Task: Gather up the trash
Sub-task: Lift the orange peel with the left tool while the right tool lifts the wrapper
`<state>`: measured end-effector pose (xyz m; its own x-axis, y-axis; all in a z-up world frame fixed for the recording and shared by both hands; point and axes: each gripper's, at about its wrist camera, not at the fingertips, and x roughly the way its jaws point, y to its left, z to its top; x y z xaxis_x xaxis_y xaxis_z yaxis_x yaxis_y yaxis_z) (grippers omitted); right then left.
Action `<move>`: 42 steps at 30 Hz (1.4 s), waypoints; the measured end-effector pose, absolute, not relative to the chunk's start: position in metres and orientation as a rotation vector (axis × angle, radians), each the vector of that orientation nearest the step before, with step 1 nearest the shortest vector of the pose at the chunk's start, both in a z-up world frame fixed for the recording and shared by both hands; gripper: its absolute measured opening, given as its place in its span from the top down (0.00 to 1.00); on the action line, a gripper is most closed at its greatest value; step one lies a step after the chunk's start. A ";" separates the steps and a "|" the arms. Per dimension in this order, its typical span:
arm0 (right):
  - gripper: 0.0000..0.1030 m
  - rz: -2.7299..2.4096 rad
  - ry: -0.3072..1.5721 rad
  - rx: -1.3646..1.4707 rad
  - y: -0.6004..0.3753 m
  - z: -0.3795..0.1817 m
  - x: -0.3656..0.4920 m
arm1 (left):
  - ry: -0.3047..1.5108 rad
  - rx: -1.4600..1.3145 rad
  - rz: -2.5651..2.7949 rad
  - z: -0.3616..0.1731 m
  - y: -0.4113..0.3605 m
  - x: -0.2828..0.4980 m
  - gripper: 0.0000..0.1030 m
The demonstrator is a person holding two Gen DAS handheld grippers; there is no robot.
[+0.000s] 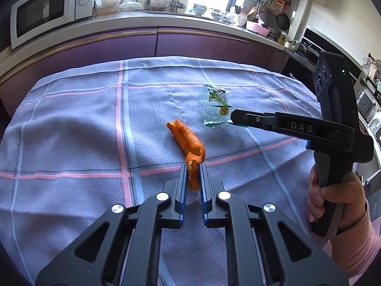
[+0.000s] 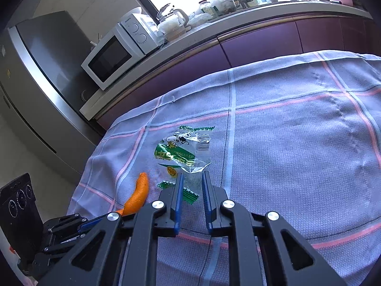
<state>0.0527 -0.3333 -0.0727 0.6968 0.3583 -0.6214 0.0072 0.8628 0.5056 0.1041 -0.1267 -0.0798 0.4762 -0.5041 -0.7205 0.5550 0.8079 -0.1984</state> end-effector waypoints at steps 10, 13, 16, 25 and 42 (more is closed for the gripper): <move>0.87 0.265 0.739 0.558 -0.333 -0.067 0.035 | 0.813 0.071 -0.609 -0.068 -0.100 0.094 0.90; 0.87 0.295 0.729 0.576 -0.329 -0.064 0.028 | 0.806 0.078 -0.597 -0.066 -0.091 0.089 0.90; 0.87 0.323 0.725 0.577 -0.320 -0.062 0.024 | 0.795 0.088 -0.581 -0.065 -0.081 0.084 0.90; 0.87 0.400 0.735 0.569 -0.290 -0.061 0.021 | 0.752 0.088 -0.536 -0.051 -0.050 0.065 0.91; 0.87 0.434 0.769 0.558 -0.269 -0.067 0.021 | 0.841 0.097 -0.563 -0.087 -0.031 0.051 0.84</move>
<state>0.0205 -0.2691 -0.0674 0.6441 0.5552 -0.5263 -0.1634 0.7719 0.6144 0.0513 -0.0306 -0.0874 0.5305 -0.4333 -0.7286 0.5079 0.8506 -0.1361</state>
